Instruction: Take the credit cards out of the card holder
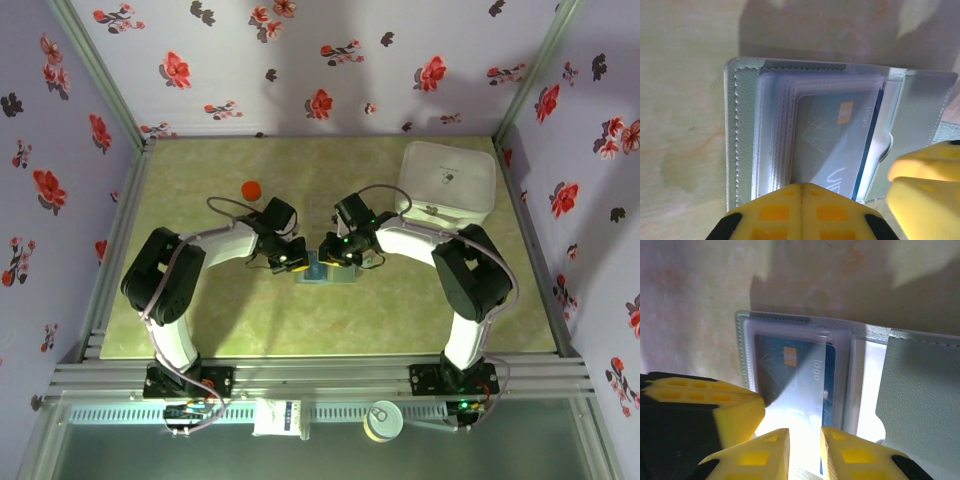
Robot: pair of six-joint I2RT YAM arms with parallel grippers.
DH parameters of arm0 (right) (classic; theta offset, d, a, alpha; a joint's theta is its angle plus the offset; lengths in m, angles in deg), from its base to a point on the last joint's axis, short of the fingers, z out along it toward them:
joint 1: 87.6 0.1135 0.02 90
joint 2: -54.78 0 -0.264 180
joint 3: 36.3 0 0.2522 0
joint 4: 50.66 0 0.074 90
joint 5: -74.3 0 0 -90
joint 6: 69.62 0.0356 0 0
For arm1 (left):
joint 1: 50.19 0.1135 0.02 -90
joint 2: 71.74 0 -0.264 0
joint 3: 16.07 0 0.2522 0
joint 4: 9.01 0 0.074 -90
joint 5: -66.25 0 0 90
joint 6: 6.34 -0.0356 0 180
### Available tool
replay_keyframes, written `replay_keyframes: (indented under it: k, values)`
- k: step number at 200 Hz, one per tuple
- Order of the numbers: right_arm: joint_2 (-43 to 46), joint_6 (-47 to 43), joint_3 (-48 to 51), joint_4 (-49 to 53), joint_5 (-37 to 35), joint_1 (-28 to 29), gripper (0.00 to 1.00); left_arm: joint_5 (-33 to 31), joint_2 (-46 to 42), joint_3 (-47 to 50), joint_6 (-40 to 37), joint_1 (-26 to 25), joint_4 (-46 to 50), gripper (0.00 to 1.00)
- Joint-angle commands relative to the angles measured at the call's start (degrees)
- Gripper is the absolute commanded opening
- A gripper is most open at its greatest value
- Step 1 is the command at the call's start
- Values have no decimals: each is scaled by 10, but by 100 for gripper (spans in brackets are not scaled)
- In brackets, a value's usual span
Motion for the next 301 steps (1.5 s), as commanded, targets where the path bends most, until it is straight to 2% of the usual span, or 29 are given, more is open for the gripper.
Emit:
replay_keyframes:
  k: [1, 111, 132, 158, 177, 301]
  values:
    - [-18, -7, -20, 2, 16, 1, 22, -18, 14, -13, -21, -2, 30, 0]
    - [-39, -7, -21, -11, 26, 1, 13, -17, 6, -6, -23, -2, 37, 0]
    - [-43, -9, -19, -12, 26, 1, 17, -18, 6, -6, -22, -2, 37, 0]
    - [-44, -11, -18, -2, 15, 0, 35, -15, 2, -5, -22, -3, 35, 0]
    - [-38, -13, -15, 4, 5, 1, 39, -15, -3, -4, -21, -2, 35, 0]
    - [0, -17, -19, 27, -9, 1, 40, -14, -11, -14, -23, -3, 43, 0]
